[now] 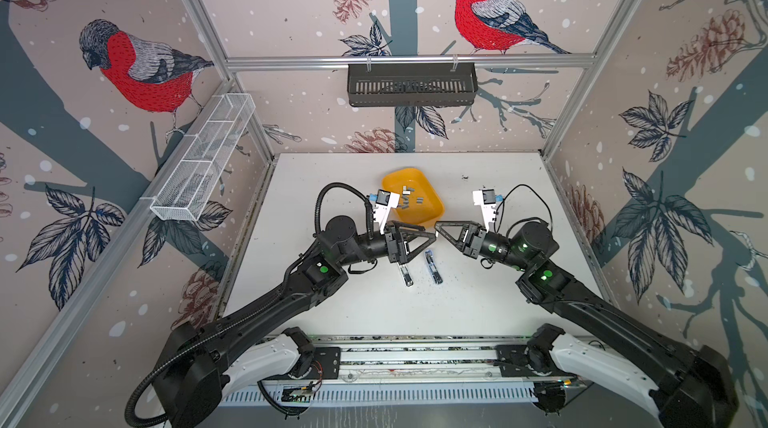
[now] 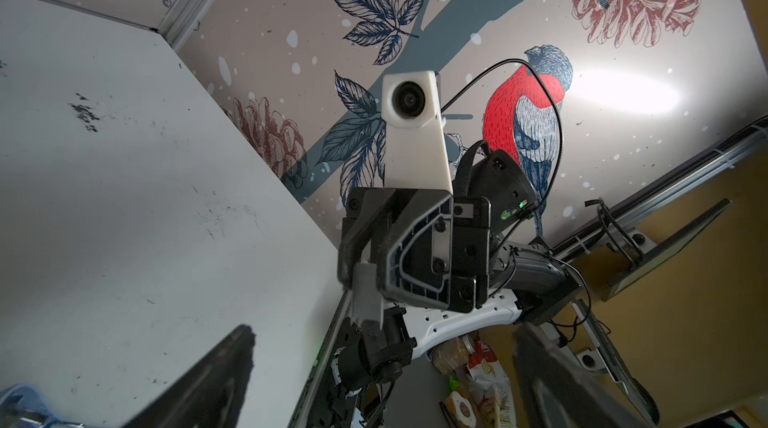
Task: Load the staples into the stapler
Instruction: 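Lower the strip with the right gripper onto the light-blue stapler while the left withdraws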
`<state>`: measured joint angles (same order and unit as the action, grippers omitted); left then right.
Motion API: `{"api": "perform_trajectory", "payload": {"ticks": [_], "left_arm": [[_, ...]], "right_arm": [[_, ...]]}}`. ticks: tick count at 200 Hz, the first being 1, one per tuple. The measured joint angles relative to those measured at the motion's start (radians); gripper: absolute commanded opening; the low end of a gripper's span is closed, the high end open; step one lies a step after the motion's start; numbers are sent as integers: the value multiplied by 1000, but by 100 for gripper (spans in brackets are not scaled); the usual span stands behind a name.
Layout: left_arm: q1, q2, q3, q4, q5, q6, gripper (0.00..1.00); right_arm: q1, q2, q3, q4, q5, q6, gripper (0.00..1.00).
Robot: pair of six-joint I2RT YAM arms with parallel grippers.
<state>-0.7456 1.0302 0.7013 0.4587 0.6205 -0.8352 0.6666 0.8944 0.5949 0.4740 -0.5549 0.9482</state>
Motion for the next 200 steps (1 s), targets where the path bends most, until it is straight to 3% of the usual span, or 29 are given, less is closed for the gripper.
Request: {"api": "perform_trajectory", "payload": {"ticks": [35,95,146,200], "left_arm": [[2,-90,56,-272,-22,178,99],[2,-208,99,-672,-74,526,99],[2,-241,20,-707,-68,640,99],[2,-301,-46,-670,-75,687,99]], "right_arm": [[16,-20,38,-231,105,-152,16],[172,28,55,-572,451,-367,15],[304,144,61,-666,707,-402,15],[337,257,40,-644,800,-400,14]]}}
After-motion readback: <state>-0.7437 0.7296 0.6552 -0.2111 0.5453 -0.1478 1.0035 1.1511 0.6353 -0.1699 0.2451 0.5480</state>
